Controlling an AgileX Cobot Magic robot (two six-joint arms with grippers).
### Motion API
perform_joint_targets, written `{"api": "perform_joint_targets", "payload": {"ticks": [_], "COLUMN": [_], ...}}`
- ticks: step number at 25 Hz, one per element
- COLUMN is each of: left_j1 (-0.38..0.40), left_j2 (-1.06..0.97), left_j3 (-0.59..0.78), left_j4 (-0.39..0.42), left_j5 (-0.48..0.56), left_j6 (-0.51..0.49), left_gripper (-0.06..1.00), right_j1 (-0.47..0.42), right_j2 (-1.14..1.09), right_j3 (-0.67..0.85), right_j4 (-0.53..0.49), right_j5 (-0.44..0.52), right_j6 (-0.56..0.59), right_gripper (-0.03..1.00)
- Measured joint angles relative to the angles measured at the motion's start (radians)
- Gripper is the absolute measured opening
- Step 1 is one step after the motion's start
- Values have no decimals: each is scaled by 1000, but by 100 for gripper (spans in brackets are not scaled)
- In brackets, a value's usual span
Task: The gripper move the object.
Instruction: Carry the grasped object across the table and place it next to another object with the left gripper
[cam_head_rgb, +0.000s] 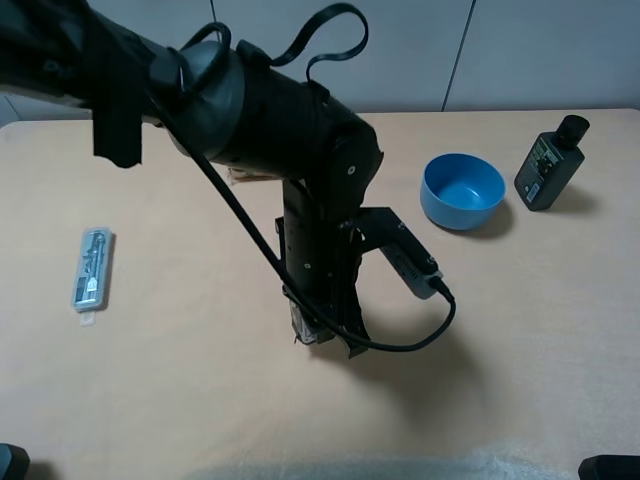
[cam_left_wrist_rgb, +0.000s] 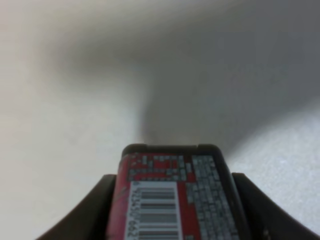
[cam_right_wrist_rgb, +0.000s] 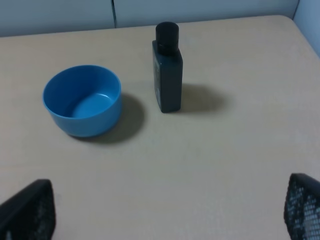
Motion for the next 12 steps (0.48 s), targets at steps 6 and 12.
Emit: {"api": "perform_joint_targets", "payload": {"ticks": [6, 12], "left_j1": [0, 0], "left_j2": [-6, -7], "left_j3": [-103, -213], "left_j4": [16, 16], "left_j5": [129, 216], "left_j6": [-55, -93], "left_gripper": [48, 48], "right_j1": [0, 0], "right_j2": [0, 0], "right_j3": [0, 0], "right_j4": [0, 0], "right_j5": [0, 0], "right_j6": [0, 0], "right_gripper": [69, 69]}}
